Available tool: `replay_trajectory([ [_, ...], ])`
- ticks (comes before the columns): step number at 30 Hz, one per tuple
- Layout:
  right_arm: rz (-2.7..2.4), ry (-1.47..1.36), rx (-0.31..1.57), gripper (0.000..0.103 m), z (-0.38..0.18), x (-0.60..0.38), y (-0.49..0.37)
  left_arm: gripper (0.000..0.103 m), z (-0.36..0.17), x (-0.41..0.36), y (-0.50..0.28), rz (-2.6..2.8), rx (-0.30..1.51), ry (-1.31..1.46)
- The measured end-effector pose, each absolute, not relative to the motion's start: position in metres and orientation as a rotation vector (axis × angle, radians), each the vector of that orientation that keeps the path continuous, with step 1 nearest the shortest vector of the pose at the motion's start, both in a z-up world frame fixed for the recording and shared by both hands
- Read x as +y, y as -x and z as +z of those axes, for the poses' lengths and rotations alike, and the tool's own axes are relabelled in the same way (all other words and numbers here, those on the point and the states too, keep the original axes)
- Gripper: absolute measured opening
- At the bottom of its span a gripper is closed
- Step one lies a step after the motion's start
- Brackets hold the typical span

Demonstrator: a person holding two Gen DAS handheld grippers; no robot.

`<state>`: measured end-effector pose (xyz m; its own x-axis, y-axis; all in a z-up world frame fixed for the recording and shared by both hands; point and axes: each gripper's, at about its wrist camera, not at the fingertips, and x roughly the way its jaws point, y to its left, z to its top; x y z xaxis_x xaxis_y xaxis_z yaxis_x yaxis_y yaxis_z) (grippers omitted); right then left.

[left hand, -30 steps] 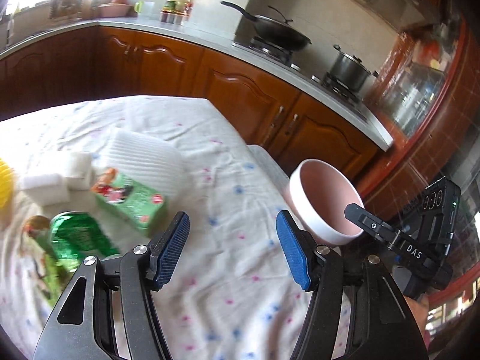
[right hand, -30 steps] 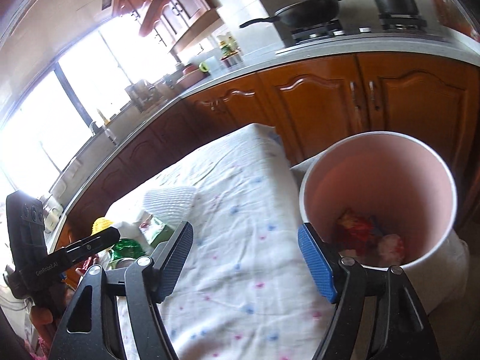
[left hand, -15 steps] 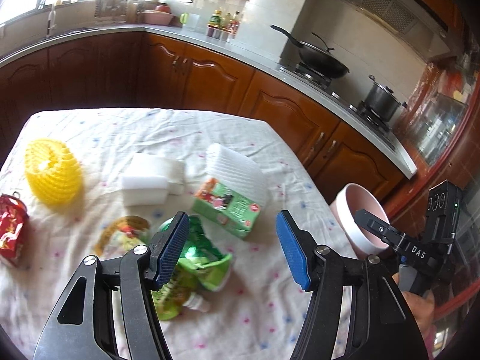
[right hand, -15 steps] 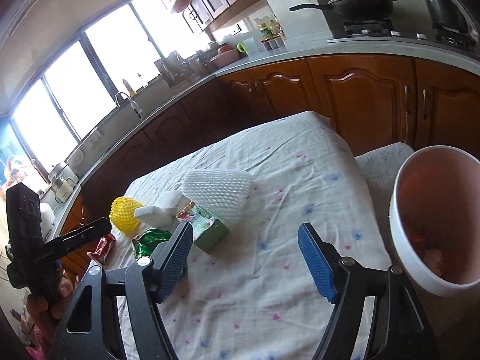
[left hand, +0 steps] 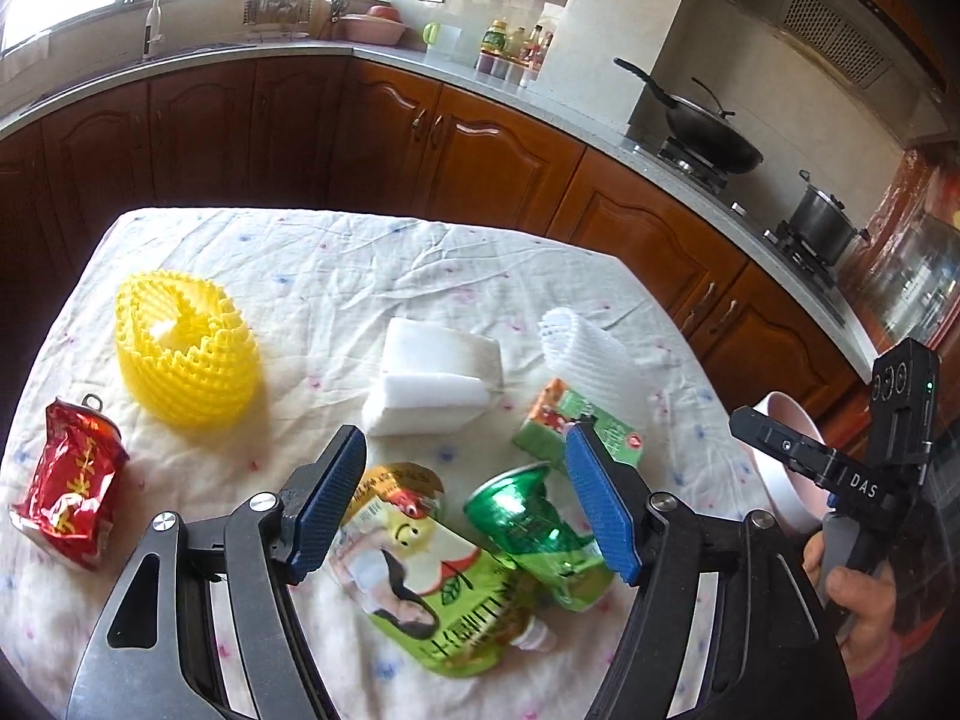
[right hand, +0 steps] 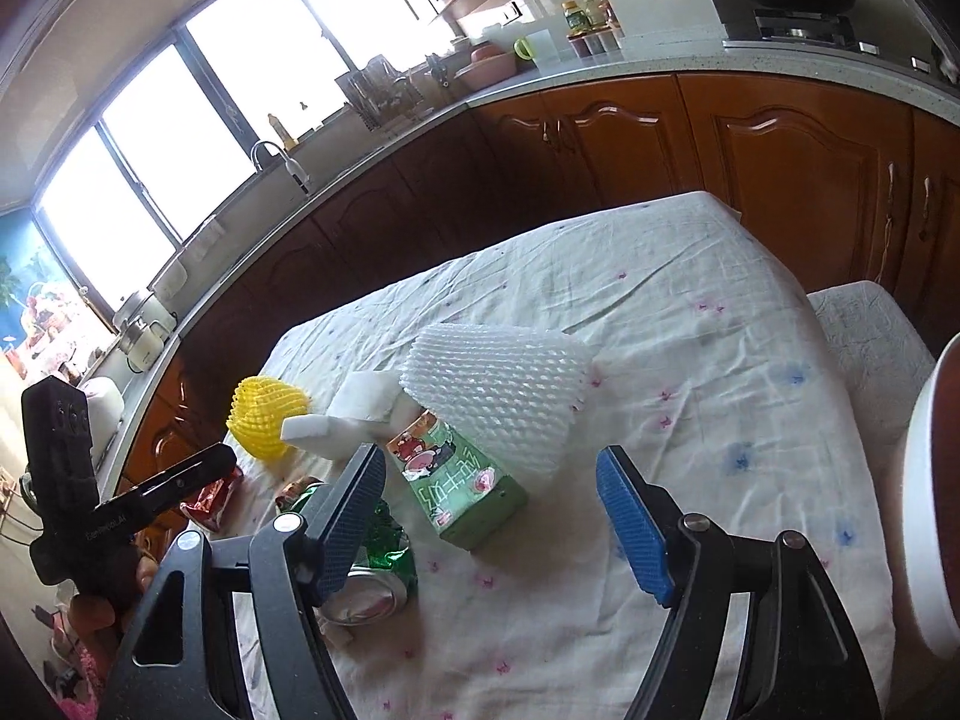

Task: Collect trash
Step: 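Grasp the white foam block with the left gripper while the right gripper grasps the white mesh net, then carry the foam block and the mesh net toward the pink bucket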

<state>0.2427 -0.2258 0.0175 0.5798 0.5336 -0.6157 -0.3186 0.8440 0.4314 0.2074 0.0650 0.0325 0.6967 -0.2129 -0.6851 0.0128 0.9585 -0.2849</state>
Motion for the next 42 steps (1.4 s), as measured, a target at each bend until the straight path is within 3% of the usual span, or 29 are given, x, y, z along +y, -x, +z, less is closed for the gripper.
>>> replay_trajectory([
  [15, 0.512, -0.371, 0.909, 0.077, -0.018, -0.215, -0.296, 0.075, 0.006, 0.052, -0.255, -0.116, 0.857, 0.238],
  [17, 0.505, -0.371, 0.916, 0.069, -0.023, -0.215, -0.299, 0.074, 0.002, 0.050, -0.259, -0.090, 0.864, 0.216],
  [19, 0.496, -0.357, 0.927, 0.027, -0.026, -0.213, -0.302, 0.062, 0.000, 0.051, -0.262, -0.079, 0.867, 0.211],
  [22, 0.492, -0.342, 0.920, 0.011, -0.027, -0.212, -0.300, 0.043, 0.003, 0.051, -0.261, -0.064, 0.848, 0.190],
  [24, 0.487, -0.324, 0.900, 0.010, -0.023, -0.212, -0.295, 0.022, 0.007, 0.053, -0.259, -0.064, 0.837, 0.185],
  [26, 0.492, -0.324, 0.879, 0.009, -0.018, -0.214, -0.288, 0.018, 0.011, 0.055, -0.257, -0.077, 0.828, 0.193],
  [42, 0.467, -0.376, 0.728, 0.009, 0.031, -0.261, -0.239, 0.013, 0.051, 0.039, -0.229, -0.153, 0.717, 0.193],
])
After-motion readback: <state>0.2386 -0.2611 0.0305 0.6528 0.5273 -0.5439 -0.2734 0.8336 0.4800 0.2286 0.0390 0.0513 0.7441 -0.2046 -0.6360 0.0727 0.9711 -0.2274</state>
